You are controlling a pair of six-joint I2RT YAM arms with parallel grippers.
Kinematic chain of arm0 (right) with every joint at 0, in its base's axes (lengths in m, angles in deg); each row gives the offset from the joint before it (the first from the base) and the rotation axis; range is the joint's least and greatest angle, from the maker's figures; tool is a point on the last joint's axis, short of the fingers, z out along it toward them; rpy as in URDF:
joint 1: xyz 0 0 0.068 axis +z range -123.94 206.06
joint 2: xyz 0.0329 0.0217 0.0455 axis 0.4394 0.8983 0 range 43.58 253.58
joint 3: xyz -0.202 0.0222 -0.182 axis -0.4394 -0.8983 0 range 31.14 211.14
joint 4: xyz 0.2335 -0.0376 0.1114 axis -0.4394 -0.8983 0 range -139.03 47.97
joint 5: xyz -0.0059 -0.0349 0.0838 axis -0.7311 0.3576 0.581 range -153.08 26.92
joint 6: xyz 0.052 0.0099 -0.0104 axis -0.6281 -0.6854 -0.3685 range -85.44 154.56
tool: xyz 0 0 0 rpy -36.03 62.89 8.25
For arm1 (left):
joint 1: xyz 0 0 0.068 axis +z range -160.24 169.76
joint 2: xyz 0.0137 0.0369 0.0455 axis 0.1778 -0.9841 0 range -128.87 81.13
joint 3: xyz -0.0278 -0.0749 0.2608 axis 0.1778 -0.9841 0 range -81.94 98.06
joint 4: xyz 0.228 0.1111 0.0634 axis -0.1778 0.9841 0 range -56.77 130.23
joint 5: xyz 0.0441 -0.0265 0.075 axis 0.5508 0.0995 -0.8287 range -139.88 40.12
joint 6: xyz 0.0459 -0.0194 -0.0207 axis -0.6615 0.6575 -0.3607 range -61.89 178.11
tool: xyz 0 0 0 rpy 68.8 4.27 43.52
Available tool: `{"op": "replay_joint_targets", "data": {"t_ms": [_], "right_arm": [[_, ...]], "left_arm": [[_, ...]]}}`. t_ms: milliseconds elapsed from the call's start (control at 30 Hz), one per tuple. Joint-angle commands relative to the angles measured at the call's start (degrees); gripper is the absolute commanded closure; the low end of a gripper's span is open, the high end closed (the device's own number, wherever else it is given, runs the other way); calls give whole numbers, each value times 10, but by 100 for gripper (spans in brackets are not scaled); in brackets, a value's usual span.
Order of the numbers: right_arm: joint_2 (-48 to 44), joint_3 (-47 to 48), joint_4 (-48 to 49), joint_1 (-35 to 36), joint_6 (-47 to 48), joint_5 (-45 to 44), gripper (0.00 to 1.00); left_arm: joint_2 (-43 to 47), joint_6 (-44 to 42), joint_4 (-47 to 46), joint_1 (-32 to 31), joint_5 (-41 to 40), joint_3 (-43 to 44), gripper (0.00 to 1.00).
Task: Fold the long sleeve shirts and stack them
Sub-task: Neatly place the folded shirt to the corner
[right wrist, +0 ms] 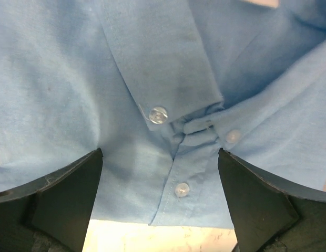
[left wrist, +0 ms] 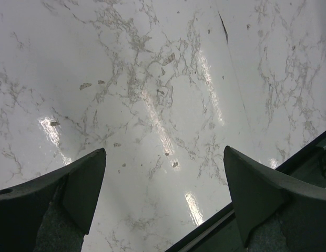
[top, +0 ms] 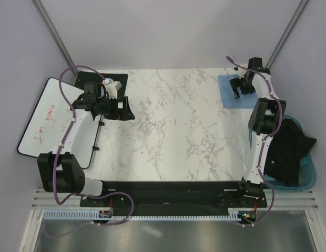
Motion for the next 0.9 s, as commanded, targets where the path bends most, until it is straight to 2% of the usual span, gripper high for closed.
{"op": "replay_joint_targets", "data": {"t_ms": [0, 167, 267, 367, 400, 433, 533, 567, 633, 667, 767, 867], "right_arm": [[-97, 84, -12, -3, -38, 46, 2], [-208, 86, 19, -3, -96, 133, 2], [-282, 53, 23, -3, -128, 225, 2], [-359, -44, 31, 2, -181, 289, 2], [-373, -61, 17, 2, -175, 325, 2], [-387, -84, -17, 4, -163, 400, 2], [-443, -203, -59, 64, -133, 373, 2], [-486, -296, -54, 101, -119, 353, 2], [-561, -399, 2, 149, -125, 295, 2], [-585, -489, 18, 191, -125, 274, 2], [-650, -621, 81, 235, -138, 223, 2], [-671, -667, 92, 243, -137, 192, 2]], "left_arm": [[24, -39, 0, 3, 3, 53, 1], [33, -60, -12, 5, -4, 84, 1], [31, -51, -12, 4, -19, 115, 1], [29, -69, 4, 3, 5, 131, 1], [36, -76, 4, 3, 12, 127, 0], [42, -79, 3, 3, 15, 121, 0], [62, -80, 4, 2, 20, 80, 0], [69, -83, 4, 2, 23, 49, 0], [95, -96, -1, 2, 26, 14, 1], [106, -104, -7, 2, 26, -24, 1], [136, -131, -16, 2, 6, -92, 1], [160, -148, -17, 2, -12, -141, 1]]}}
